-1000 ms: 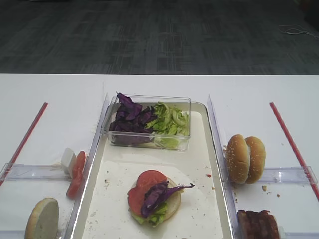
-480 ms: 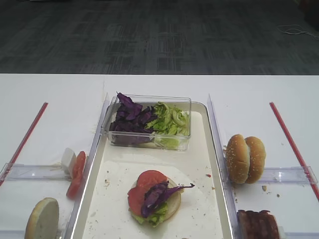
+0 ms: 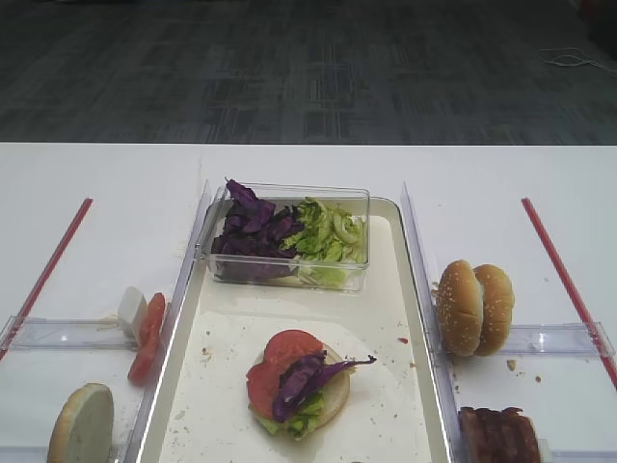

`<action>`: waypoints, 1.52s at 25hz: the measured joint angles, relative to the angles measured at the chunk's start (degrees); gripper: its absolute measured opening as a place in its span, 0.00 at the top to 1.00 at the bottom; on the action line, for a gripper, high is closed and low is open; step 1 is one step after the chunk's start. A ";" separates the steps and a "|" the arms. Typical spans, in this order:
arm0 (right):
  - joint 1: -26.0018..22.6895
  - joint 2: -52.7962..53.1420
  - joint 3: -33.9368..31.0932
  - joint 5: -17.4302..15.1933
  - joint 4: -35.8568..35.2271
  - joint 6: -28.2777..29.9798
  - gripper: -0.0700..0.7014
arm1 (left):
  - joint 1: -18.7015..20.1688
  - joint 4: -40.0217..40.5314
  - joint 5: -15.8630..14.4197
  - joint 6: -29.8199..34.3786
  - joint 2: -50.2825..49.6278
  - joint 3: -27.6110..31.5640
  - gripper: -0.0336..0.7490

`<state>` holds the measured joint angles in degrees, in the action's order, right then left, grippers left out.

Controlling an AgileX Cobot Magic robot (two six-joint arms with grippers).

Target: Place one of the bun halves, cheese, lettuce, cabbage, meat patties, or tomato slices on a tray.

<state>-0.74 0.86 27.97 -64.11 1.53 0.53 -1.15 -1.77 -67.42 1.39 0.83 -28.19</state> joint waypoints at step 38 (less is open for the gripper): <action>0.00 0.00 0.00 0.12 0.00 0.00 0.10 | 0.00 0.00 0.00 0.00 0.00 0.00 0.33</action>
<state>-0.74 0.86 27.97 -63.99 1.53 0.53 -1.15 -1.77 -67.42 1.39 0.83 -28.19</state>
